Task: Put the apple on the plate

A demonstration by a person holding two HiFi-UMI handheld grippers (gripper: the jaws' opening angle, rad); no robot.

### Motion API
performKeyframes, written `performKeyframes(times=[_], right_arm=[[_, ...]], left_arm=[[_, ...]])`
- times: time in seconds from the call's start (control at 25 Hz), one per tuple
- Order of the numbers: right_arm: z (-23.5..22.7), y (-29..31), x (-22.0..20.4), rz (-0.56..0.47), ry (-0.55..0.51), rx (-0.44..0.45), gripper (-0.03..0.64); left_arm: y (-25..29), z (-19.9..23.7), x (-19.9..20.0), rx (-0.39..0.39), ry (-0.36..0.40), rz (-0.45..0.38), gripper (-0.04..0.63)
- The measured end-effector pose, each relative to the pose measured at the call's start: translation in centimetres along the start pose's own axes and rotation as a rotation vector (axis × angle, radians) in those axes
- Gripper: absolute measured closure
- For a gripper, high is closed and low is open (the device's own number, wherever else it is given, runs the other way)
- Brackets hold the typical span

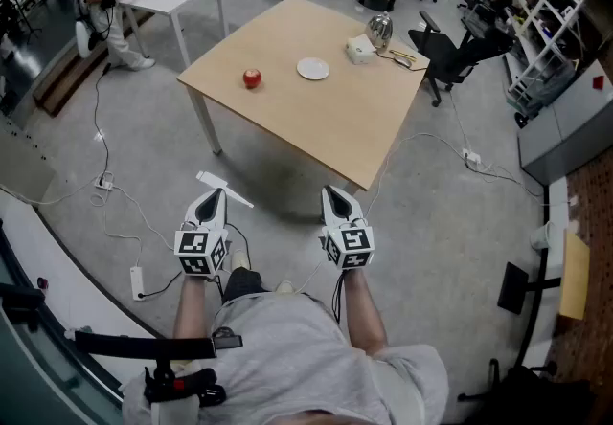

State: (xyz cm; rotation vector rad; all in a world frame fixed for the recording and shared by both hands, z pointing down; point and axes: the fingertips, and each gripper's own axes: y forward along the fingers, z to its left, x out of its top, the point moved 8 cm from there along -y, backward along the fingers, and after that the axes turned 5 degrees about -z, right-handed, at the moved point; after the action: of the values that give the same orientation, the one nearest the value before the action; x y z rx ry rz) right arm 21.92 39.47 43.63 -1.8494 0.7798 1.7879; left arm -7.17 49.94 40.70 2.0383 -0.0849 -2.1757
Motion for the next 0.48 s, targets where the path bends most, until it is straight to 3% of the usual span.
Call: performKeyframes(times=[0.48], right_arm=[[-0.44,-0.08,0.60,-0.012,-0.030,0.004,0.611]], left_arm=[[0.49,-0.50,0.28,0.001,-0.003,0.000,0.575]])
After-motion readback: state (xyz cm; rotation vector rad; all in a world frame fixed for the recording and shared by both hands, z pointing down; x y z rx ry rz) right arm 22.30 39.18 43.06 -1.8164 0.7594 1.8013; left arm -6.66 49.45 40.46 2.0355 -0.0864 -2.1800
